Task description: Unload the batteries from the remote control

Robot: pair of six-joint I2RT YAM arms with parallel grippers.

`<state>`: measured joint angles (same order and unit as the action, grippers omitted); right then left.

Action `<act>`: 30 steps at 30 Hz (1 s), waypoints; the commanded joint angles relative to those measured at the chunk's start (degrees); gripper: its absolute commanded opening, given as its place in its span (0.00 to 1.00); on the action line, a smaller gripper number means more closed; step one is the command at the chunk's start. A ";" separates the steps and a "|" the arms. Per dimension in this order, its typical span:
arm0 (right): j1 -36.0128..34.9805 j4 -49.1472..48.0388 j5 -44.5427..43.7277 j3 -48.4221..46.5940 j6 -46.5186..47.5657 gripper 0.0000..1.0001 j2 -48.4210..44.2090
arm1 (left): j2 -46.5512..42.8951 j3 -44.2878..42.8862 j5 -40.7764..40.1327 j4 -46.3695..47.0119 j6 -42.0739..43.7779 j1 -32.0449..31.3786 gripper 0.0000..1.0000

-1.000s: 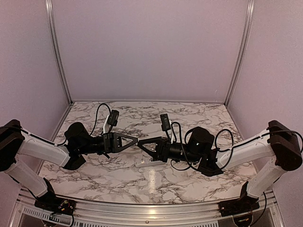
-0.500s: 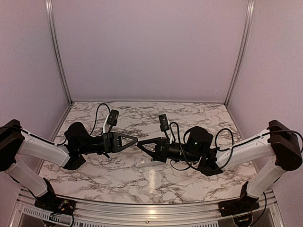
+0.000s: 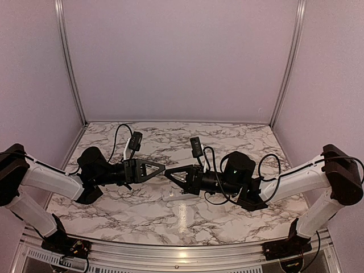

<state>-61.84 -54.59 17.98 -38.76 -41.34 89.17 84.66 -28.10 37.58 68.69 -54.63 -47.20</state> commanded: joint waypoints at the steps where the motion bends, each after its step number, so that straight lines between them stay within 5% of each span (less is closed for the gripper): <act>1: -0.56 2.68 0.63 -2.63 1.30 0.00 -0.31 | -0.61 -0.54 -1.15 -1.52 1.98 0.02 0.25; 8: -0.56 10.54 -1.65 -1.98 3.94 0.00 -3.61 | -2.02 -0.25 -2.15 -3.66 3.95 0.06 0.73; 13: -0.55 17.46 -4.26 -1.27 6.02 0.00 -7.51 | -5.62 0.48 -7.69 -10.68 7.80 0.00 0.97; 22: -0.56 37.89 -12.41 -2.56 9.19 0.00 -16.01 | -13.74 -1.97 -29.17 -36.79 16.80 0.00 0.99; 30: -0.62 59.99 -20.08 -6.14 9.92 0.00 -20.61 | -12.21 -3.65 -30.23 -39.31 20.04 -0.08 0.99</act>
<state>-62.13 -8.58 3.75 -41.50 -32.64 70.87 71.50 -29.50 9.78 33.43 -38.79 -47.20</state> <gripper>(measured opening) 0.105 0.991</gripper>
